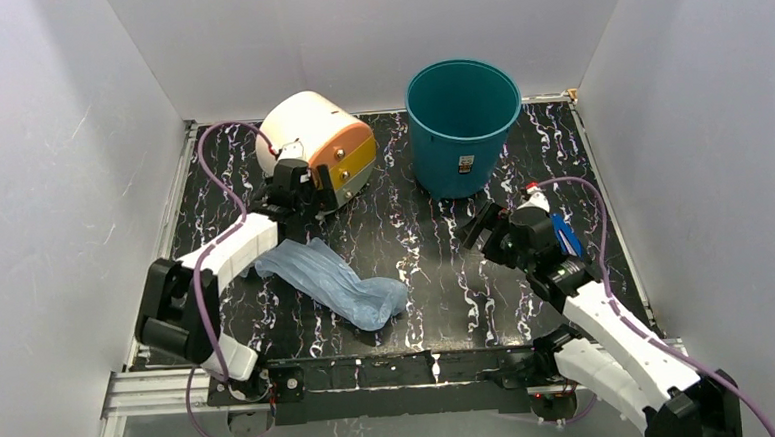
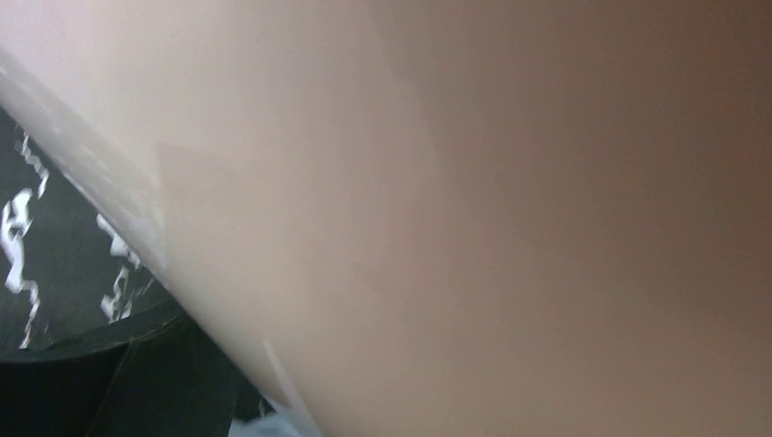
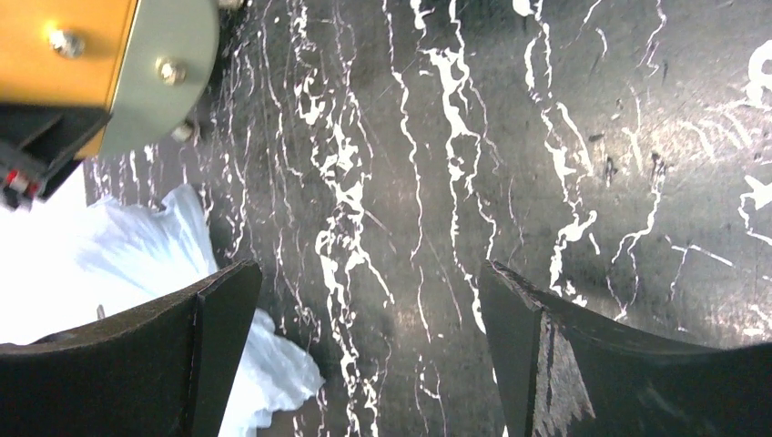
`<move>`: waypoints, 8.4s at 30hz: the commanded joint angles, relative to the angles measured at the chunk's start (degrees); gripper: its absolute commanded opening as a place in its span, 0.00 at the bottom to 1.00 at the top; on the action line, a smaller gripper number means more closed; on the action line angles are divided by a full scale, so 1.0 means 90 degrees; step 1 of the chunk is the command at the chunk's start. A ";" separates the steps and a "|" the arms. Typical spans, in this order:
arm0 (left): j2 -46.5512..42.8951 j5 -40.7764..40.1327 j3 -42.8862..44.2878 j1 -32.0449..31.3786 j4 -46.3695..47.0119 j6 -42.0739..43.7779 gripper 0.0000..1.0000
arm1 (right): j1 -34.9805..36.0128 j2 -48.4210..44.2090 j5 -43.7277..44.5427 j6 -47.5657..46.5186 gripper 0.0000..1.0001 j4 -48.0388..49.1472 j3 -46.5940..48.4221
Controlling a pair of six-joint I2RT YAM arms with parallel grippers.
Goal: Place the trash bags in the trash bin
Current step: Move the distractor to the center of the board, then move the trash bin to the center of the board, then adjust the trash bag at the center of the board, then pick up the trash bag from the center of the board.
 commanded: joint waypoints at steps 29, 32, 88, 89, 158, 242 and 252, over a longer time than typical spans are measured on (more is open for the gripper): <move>-0.2368 0.1185 -0.0775 0.0393 -0.1325 -0.0328 0.95 | -0.0285 0.3611 0.0676 -0.0247 0.99 0.4098 0.1278; -0.3032 0.1059 -0.1294 0.0408 -0.1613 -0.0831 0.95 | -0.0664 0.4050 0.0330 -0.0352 0.99 0.4566 0.1501; -0.5272 0.1424 -0.1452 0.0410 -0.3344 -0.0701 0.95 | 0.4664 0.2888 0.1668 0.2495 0.34 0.4919 -0.0976; -0.5186 0.1738 -0.1436 0.0410 -0.3265 -0.0617 0.96 | 0.4645 0.2792 0.1920 0.2391 0.25 0.4654 -0.0940; -0.3016 0.2345 -0.1379 -0.2419 -0.0607 -0.0199 0.73 | -0.0148 0.0552 -0.1291 -0.0688 0.73 -0.0965 0.0820; 0.1645 0.4119 0.1160 -0.1979 0.0661 0.0104 0.17 | -0.0356 0.1899 -0.1252 0.1190 0.64 0.2549 -0.0641; -0.1047 0.2587 -0.1447 -0.1979 0.1549 -0.1498 0.00 | -0.0373 0.2268 -0.2660 0.0295 0.65 0.2104 0.0006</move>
